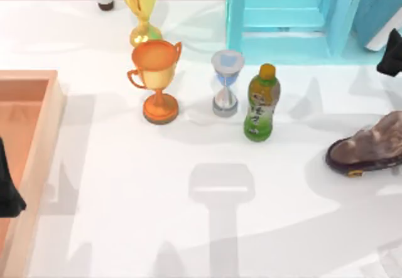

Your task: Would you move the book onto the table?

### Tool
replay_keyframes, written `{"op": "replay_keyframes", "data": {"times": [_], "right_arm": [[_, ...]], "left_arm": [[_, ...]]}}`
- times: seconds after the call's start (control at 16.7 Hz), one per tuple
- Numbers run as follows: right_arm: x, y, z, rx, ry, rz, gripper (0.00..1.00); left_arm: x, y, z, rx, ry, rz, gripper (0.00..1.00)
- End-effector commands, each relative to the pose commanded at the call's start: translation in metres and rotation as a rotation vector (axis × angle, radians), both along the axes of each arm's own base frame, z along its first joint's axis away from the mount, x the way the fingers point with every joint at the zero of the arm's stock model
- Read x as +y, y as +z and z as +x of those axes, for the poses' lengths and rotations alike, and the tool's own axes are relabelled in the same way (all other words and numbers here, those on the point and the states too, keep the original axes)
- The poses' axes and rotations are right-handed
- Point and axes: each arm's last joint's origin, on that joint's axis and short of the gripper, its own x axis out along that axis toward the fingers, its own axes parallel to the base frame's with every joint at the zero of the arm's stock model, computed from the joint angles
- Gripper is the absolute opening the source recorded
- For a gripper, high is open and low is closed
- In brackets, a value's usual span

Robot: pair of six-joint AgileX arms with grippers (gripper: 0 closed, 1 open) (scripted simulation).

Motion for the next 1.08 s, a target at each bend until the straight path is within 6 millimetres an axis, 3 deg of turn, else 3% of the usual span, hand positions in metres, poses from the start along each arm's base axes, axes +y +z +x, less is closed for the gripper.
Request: {"op": "replay_keyframes", "data": {"times": [0.24,0.48,0.78,1.08], "right_arm": [[0.004,0.006,0.007,-0.003,0.002,0.000,1.00],[0.010,0.014,0.040,-0.001,0.000,0.000,1.00],[0.008,0.007,0.087,-0.002,0.001,0.000,1.00],[0.002,-0.002,0.100,0.000,0.000,0.000,1.00]], "left_arm": [[0.000,0.000,0.000,0.000,0.000,0.000,1.00],[0.000,0.000,0.000,0.000,0.000,0.000,1.00],[0.000,0.000,0.000,0.000,0.000,0.000,1.00],[0.000,0.000,0.000,0.000,0.000,0.000,1.00]]}}
